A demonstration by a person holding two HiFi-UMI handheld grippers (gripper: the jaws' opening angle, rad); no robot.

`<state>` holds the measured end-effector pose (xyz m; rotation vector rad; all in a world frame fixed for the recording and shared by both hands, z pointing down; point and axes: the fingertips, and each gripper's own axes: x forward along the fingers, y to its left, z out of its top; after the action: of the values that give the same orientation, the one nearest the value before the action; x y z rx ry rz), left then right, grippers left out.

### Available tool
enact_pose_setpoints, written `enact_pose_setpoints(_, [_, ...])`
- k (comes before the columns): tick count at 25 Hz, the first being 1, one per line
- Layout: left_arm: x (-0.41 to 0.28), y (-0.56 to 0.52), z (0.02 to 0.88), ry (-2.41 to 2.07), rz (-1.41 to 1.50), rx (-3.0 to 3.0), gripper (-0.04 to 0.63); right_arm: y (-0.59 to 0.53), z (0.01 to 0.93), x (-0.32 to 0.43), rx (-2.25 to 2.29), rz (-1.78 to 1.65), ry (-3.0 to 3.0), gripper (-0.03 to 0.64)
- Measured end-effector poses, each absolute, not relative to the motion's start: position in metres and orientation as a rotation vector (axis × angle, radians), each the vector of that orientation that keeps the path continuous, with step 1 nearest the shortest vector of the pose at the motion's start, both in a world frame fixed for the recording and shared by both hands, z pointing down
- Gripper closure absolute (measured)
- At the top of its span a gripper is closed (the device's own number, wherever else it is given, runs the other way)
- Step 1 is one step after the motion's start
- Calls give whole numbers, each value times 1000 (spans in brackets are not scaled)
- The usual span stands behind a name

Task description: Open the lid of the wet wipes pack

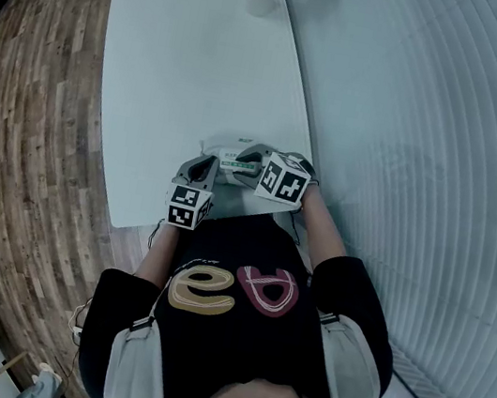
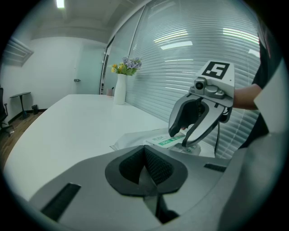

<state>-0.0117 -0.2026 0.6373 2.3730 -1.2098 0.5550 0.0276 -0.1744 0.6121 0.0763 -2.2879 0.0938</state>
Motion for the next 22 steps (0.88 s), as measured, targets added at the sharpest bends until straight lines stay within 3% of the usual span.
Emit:
enact_pose_setpoints(11, [-11,-206,638,-1211,526,2372,578,-179,601,28,100,57,-2297,550])
enact_pose_setpoints(22, [-12,-202,636,-1218,498,2363,578,-181,592,28,136,58,-2312,563])
